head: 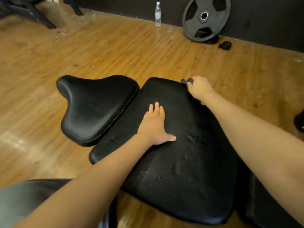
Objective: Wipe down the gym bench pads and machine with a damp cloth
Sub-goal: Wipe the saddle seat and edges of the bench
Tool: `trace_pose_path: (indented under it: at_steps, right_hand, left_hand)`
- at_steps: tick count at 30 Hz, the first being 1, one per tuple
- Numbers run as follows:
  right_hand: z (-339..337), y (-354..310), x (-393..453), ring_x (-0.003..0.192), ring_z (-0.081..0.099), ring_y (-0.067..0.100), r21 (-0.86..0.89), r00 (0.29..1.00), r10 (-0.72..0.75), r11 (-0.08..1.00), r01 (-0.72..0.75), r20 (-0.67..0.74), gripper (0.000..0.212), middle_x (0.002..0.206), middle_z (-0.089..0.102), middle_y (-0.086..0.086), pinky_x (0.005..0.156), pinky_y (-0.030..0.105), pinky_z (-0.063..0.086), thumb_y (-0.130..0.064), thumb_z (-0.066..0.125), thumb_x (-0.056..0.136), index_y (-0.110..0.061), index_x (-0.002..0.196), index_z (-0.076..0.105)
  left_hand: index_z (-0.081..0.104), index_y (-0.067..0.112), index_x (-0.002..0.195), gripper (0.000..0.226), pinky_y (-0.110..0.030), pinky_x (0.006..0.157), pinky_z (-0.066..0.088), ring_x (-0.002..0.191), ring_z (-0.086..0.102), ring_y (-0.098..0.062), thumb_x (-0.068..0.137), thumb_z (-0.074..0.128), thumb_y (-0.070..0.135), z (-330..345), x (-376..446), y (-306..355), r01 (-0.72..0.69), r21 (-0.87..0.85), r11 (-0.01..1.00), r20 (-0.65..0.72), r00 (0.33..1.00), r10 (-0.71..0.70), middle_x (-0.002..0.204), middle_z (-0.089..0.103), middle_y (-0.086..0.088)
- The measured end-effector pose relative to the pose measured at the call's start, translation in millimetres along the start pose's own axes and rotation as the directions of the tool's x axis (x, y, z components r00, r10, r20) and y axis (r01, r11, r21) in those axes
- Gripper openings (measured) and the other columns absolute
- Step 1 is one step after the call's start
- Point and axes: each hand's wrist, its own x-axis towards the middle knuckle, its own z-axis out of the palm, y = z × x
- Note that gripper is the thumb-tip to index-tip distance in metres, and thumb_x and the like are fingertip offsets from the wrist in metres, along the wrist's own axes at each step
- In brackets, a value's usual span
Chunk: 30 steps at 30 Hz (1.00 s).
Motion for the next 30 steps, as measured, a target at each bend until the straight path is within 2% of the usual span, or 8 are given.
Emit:
trace_pose_path:
  at_steps: [5, 11, 16, 18, 21, 24, 27, 30]
  right_hand:
    - [-7, 72, -97, 0.104, 0.056, 0.036, -0.017, 0.996, 0.022, 1.0, -0.023, -0.091, 0.025, 0.114, 0.06, 0.022, 0.083, 0.034, 0.043, -0.009, 0.049, 0.093, -0.001, 0.113, 0.06]
    - [40, 78, -231, 0.122, 0.049, 0.031, 0.089, 0.987, -0.01, 0.996, 0.024, -0.158, 0.034, 0.13, 0.056, 0.015, 0.107, 0.037, 0.035, -0.004, 0.054, 0.09, -0.004, 0.123, 0.059]
    - [52, 73, -305, 0.118, 0.053, 0.019, 0.364, 0.979, 0.038, 0.931, 0.038, -0.201, 0.027, 0.121, 0.061, 0.005, 0.101, 0.023, 0.038, -0.01, 0.057, 0.092, -0.01, 0.118, 0.062]
    - [44, 62, -311, 0.109, 0.057, 0.017, 0.623, 0.968, 0.179, 0.782, -0.033, -0.174, 0.02, 0.108, 0.063, 0.0, 0.089, 0.019, 0.04, -0.012, 0.052, 0.095, -0.013, 0.111, 0.064]
    - [33, 38, -315, 0.102, 0.062, 0.017, 0.959, 0.932, 0.351, 0.218, -0.179, 0.094, 0.021, 0.107, 0.067, 0.003, 0.087, 0.029, 0.047, -0.023, 0.046, 0.098, -0.019, 0.101, 0.066]
    - [31, 16, -327, 0.105, 0.063, 0.02, 0.914, 0.919, 0.157, -0.254, -0.317, 0.362, 0.041, 0.112, 0.068, 0.007, 0.083, 0.032, 0.051, -0.041, 0.038, 0.098, -0.013, 0.114, 0.062]
    - [32, 10, -330, 0.11, 0.06, 0.02, 0.855, 0.913, -0.036, -0.337, -0.395, 0.407, 0.049, 0.119, 0.064, 0.011, 0.082, 0.029, 0.05, -0.041, 0.029, 0.1, -0.006, 0.12, 0.057]
    - [37, 11, -323, 0.109, 0.06, 0.02, 0.909, 0.91, -0.062, -0.056, -0.413, 0.41, 0.032, 0.12, 0.062, 0.011, 0.089, 0.031, 0.049, -0.023, 0.039, 0.1, -0.009, 0.124, 0.055]
  left_hand:
    - [0.0, 0.007, 0.152, 0.105, -0.041, 0.117, 0.005, 0.146, -0.008, -0.03, 0.082, 0.066, 0.051, 4, -10, 7, 0.048, -0.062, 0.997, -0.061, 0.997, -0.052, 0.159, -0.008, -0.012]
    - [0.02, 0.008, 0.15, 0.061, -0.039, 0.116, 0.015, 0.146, 0.008, -0.027, 0.1, 0.041, 0.036, 29, -58, 29, 0.078, 0.02, 0.997, -0.186, 0.98, -0.073, 0.158, 0.014, -0.009]
    - [0.043, 0.015, 0.142, 0.045, -0.025, 0.109, 0.025, 0.14, 0.029, -0.016, 0.097, 0.047, 0.023, 61, -122, 55, -0.05, -0.197, 0.979, -0.304, 0.953, -0.013, 0.147, 0.042, -0.003]
    - [0.044, 0.018, 0.141, 0.049, -0.022, 0.107, 0.028, 0.134, 0.039, -0.013, 0.094, 0.055, 0.027, 74, -146, 66, -0.147, -0.362, 0.921, -0.354, 0.935, 0.01, 0.143, 0.047, 0.0]
    - [0.027, 0.02, 0.149, 0.076, -0.026, 0.111, 0.031, 0.135, 0.035, -0.009, 0.086, 0.068, 0.032, 86, -171, 89, -0.258, -0.571, 0.779, -0.267, 0.956, 0.122, 0.149, 0.036, 0.005]
    - [0.02, 0.019, 0.15, 0.092, -0.022, 0.113, 0.026, 0.137, 0.027, -0.005, 0.078, 0.076, 0.028, 87, -178, 104, -0.233, -0.685, 0.69, -0.231, 0.968, 0.098, 0.148, 0.03, 0.009]
    - [0.044, 0.013, 0.139, 0.063, -0.01, 0.098, 0.035, 0.117, 0.048, -0.005, 0.082, 0.072, 0.015, 84, -178, 93, -0.151, -0.798, 0.584, -0.267, 0.956, -0.118, 0.13, 0.051, 0.006]
    - [0.068, 0.005, 0.109, 0.023, -0.032, 0.09, 0.051, 0.09, 0.062, -0.013, 0.087, 0.062, 0.001, 86, -178, 62, -0.081, -0.874, 0.479, -0.26, 0.911, -0.319, 0.106, 0.07, -0.01]
